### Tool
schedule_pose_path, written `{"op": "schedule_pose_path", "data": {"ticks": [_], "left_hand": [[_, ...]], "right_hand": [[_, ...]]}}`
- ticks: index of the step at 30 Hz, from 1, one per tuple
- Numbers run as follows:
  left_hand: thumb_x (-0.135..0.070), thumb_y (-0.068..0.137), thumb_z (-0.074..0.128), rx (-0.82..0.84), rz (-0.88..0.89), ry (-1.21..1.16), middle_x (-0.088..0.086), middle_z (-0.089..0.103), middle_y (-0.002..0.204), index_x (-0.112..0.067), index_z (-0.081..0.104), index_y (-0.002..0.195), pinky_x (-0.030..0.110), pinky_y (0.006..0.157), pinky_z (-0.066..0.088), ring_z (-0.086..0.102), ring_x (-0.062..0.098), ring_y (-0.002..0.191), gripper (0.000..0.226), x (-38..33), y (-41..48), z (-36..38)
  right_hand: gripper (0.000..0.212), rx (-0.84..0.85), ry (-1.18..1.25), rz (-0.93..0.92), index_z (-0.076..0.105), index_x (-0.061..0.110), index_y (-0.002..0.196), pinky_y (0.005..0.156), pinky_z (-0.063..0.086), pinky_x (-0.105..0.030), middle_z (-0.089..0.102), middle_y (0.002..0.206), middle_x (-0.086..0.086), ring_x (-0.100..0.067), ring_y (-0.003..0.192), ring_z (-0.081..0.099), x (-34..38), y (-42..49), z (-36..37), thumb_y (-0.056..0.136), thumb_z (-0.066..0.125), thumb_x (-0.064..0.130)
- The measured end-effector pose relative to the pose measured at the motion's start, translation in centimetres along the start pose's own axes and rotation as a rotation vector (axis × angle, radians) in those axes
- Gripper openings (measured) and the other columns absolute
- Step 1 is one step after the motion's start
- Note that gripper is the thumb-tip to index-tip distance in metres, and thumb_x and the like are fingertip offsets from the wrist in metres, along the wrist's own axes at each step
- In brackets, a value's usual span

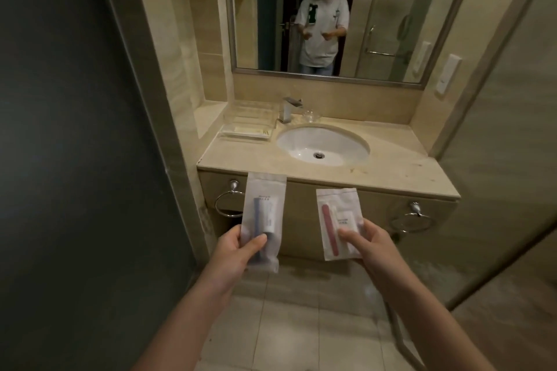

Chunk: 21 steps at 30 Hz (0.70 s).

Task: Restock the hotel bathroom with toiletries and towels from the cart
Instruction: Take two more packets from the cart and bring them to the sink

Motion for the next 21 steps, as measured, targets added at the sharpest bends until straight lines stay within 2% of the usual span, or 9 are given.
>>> {"op": "schedule_pose_path", "data": {"ticks": [6,10,13,17,21], "left_hand": [[-0.021,0.088,0.061,-0.111,-0.020,0.044,0.001,0.066,0.104,-0.019,0.056,0.110,0.024,0.071,0.050,0.063,0.015,0.095,0.023,-2.2,11.2,1.2],[-0.021,0.087,0.062,-0.141,-0.033,0.054,0.004,0.067,0.106,-0.015,0.056,0.114,0.027,0.077,0.050,0.063,0.017,0.097,0.028,-3.7,18.2,2.8],[-0.019,0.087,0.062,-0.181,-0.051,0.046,0.003,0.068,0.098,-0.014,0.059,0.107,0.018,0.065,0.048,0.064,0.014,0.090,0.021,-4.5,22.2,3.5],[-0.015,0.087,0.062,-0.232,-0.041,0.038,-0.001,0.068,0.082,-0.013,0.064,0.094,0.008,0.051,0.046,0.065,0.004,0.069,0.008,-5.1,27.2,3.5],[-0.015,0.087,0.062,-0.222,-0.046,0.063,0.001,0.070,0.085,-0.010,0.066,0.097,0.010,0.056,0.049,0.066,0.005,0.071,0.012,-5.7,32.2,2.8]], "right_hand": [[0.017,0.062,-0.006,0.011,0.068,0.016,0.100,0.084,0.052,-0.037,0.073,0.096,-0.003,-0.021,0.092,0.069,1.1,12.5,-1.4,0.086,0.062,0.024],[0.017,0.085,-0.034,0.031,0.068,0.014,0.097,0.079,0.052,-0.036,0.074,0.090,-0.002,-0.021,0.086,0.070,1.8,20.5,-2.8,0.086,0.062,0.025],[0.015,0.097,-0.058,0.060,0.067,0.011,0.095,0.072,0.051,-0.031,0.073,0.086,-0.003,-0.020,0.082,0.068,2.3,25.5,-2.7,0.086,0.063,0.022],[0.010,0.168,-0.058,0.079,0.068,0.011,0.090,0.060,0.051,-0.022,0.074,0.080,-0.001,-0.015,0.074,0.070,2.7,31.6,-1.7,0.084,0.066,0.018],[0.014,0.207,-0.002,0.120,0.068,0.007,0.095,0.074,0.052,-0.033,0.075,0.088,-0.005,-0.023,0.083,0.070,3.0,36.5,0.1,0.084,0.066,0.016]]}}
Point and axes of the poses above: each hand's wrist, its own y-axis towards the middle knuckle, its own z-axis out of the palm, x = y × z, the point moved 2 cm from there along y, towards the middle knuckle
